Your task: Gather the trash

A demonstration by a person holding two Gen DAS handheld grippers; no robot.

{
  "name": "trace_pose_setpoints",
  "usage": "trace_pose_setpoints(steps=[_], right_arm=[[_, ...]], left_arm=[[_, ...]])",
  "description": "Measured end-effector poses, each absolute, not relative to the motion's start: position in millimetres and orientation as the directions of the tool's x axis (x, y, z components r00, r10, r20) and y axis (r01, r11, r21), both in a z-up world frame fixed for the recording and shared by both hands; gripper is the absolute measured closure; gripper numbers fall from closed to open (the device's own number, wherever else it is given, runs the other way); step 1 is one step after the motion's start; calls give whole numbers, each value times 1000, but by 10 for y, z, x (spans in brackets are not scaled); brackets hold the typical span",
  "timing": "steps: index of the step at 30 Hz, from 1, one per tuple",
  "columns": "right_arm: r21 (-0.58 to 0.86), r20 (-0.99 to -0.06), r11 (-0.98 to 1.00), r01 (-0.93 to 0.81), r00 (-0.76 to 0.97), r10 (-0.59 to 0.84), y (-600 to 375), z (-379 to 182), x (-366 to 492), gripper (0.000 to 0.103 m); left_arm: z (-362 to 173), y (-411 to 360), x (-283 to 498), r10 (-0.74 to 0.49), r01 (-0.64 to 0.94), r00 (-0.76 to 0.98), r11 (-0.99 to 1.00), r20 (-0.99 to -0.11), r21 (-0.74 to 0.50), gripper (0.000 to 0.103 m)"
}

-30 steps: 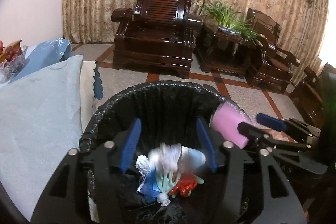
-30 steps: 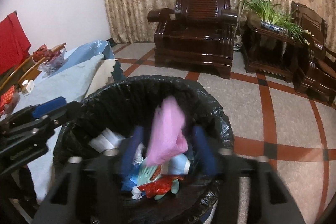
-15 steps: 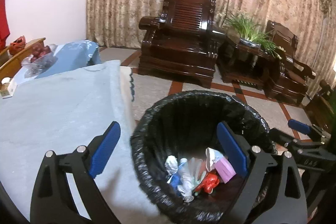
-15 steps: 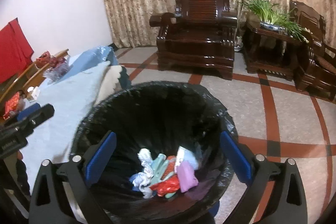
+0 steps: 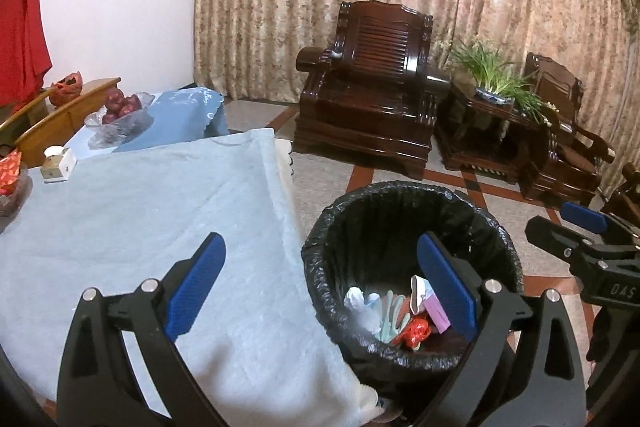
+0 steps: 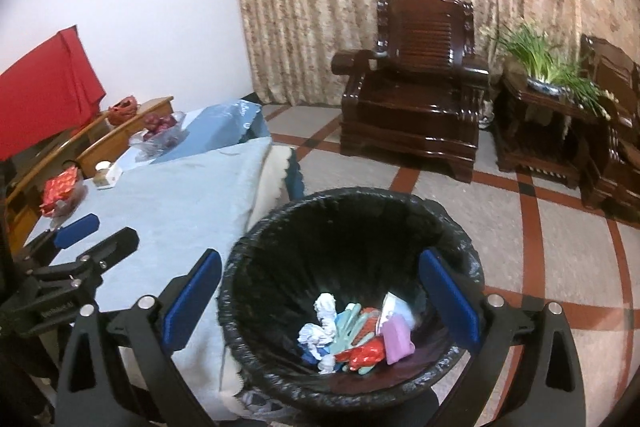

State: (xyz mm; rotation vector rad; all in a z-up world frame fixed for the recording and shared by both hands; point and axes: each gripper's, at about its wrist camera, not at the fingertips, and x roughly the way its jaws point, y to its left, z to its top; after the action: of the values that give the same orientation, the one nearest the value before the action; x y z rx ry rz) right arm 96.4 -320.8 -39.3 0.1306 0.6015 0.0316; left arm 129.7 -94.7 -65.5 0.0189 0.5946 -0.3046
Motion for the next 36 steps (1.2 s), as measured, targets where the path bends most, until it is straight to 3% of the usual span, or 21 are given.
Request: trace_pose_setpoints(steps=[20,36], right_arm=[[109,-495,992,-68,861,114,-2897,31,591,6],[82,-479,993,-89,870,118,-2801,107,500,6]], left_arm=[[-101,-714,828,-254,256,833,965,-491,-64,8],[13,-623,742,-234,236,851,970,-471,-55,8]])
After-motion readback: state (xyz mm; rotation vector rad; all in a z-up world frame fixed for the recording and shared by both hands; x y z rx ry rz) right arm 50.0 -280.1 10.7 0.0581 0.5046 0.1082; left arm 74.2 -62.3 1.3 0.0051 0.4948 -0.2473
